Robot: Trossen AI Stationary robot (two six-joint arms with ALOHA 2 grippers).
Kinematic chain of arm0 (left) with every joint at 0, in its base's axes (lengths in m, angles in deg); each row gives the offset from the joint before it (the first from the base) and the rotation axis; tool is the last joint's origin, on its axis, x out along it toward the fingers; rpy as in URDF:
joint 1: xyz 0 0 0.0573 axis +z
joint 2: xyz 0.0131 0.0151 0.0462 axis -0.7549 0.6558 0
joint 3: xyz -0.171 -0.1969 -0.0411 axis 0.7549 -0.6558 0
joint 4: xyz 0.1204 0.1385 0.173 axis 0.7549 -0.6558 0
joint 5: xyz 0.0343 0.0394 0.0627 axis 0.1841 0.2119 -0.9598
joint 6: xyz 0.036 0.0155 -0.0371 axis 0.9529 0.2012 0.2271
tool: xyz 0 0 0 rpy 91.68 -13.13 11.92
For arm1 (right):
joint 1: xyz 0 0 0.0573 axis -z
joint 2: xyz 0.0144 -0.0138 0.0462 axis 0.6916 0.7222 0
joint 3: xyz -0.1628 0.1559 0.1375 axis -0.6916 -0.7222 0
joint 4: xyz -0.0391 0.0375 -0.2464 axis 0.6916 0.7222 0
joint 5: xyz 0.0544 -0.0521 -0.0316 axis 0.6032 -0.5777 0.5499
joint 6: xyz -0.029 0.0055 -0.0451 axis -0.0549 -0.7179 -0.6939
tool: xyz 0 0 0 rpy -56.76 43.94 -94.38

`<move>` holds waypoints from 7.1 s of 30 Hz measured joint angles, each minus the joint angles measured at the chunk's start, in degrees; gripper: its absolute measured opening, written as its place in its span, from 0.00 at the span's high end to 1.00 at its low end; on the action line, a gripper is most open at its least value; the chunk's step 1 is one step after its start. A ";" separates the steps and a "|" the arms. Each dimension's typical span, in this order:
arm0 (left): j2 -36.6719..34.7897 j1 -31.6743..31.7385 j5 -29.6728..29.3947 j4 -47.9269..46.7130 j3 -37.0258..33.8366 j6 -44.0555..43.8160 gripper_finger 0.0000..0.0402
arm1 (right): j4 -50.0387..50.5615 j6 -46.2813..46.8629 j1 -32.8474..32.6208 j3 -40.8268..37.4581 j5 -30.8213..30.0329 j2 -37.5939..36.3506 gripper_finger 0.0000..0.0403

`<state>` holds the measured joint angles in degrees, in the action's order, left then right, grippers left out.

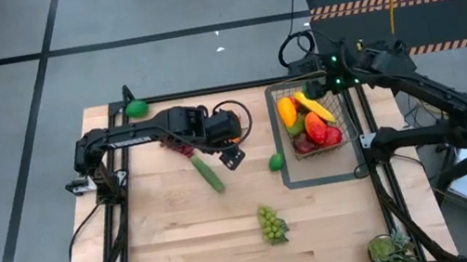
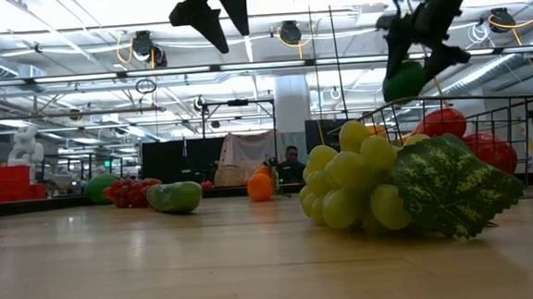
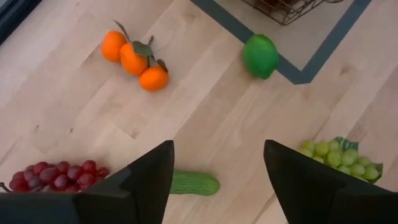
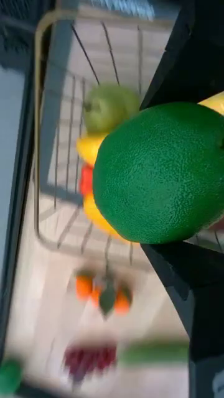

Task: Build produce basket
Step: Put the bottom green lime into the wire basket, then put the top green lime into the wire basket

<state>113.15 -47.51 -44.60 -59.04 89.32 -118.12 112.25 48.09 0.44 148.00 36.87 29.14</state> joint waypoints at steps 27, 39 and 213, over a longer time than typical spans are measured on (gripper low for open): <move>0.02 1.47 0.21 -4.20 0.00 -3.15 0.44 | -2.30 -16.10 9.46 0.00 -11.91 7.57 0.12; -1.09 7.54 3.02 -14.51 -0.07 10.55 0.44 | -5.05 -5.36 9.03 0.00 -8.75 6.36 0.12; -16.57 40.61 14.65 48.03 -11.82 -6.91 0.25 | -56.37 -22.85 -16.03 -0.02 -1.71 0.88 0.63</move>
<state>96.58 -6.90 -29.95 -11.01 77.50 -125.04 55.88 25.24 -15.59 147.97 35.16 30.02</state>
